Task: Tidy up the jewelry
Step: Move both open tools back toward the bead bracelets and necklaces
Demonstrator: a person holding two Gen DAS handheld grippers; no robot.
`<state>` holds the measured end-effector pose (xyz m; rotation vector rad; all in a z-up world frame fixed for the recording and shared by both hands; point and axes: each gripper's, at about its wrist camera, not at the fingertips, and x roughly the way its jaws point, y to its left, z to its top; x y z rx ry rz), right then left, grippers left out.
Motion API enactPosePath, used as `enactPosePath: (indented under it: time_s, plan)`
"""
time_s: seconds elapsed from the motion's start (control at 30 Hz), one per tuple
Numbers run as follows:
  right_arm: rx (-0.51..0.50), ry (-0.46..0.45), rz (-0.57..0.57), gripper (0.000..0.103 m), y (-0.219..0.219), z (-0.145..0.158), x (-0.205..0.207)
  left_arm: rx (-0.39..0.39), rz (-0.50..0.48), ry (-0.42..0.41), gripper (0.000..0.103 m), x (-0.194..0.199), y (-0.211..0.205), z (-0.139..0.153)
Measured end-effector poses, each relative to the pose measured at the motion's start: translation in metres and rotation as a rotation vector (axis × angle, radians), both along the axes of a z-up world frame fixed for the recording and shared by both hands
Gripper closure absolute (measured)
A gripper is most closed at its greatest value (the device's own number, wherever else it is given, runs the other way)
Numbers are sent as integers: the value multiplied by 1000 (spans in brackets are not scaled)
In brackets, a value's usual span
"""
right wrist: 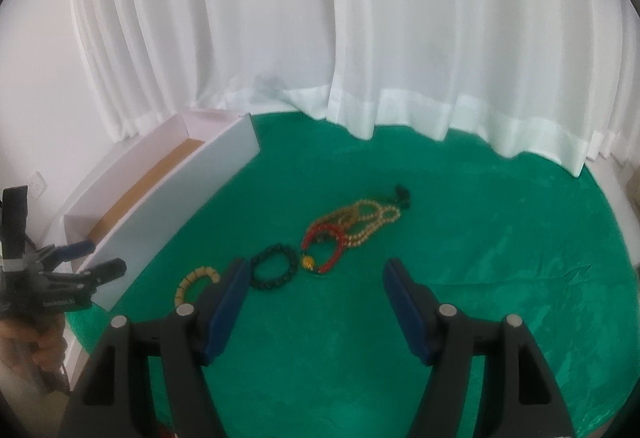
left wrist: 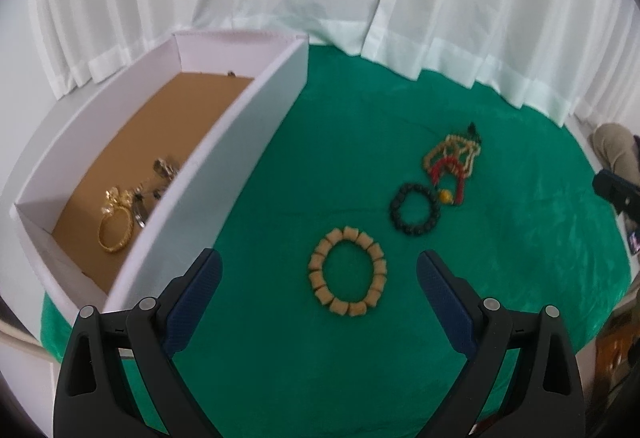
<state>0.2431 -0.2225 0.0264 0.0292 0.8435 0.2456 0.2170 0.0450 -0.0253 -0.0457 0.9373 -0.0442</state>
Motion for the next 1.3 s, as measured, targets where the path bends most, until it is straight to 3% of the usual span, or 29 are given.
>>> enactPosePath:
  time_s: [0.57,0.8,0.9,0.97,1.03,1.3]
  plan:
    - [159,109,-30,33,-16,-24,37,38,-94,76,5,10,-22,-49]
    - [234,273,29,33,-1,-60,71,48,-159,93,5,15,-34,-65]
    - [253,305,47,35,7,-72,82,77,-193,103,5,17,-40,-76]
    - [243,324,67,41,16,-81,93,98,-202,109,8,22,-45,-83]
    - [218,343,82,54,23,-88,105,114,-202,118,11,30,-51,-89]
    - [40,409,87,63,54,-132,145,151,-186,146,20,44,-59,-109]
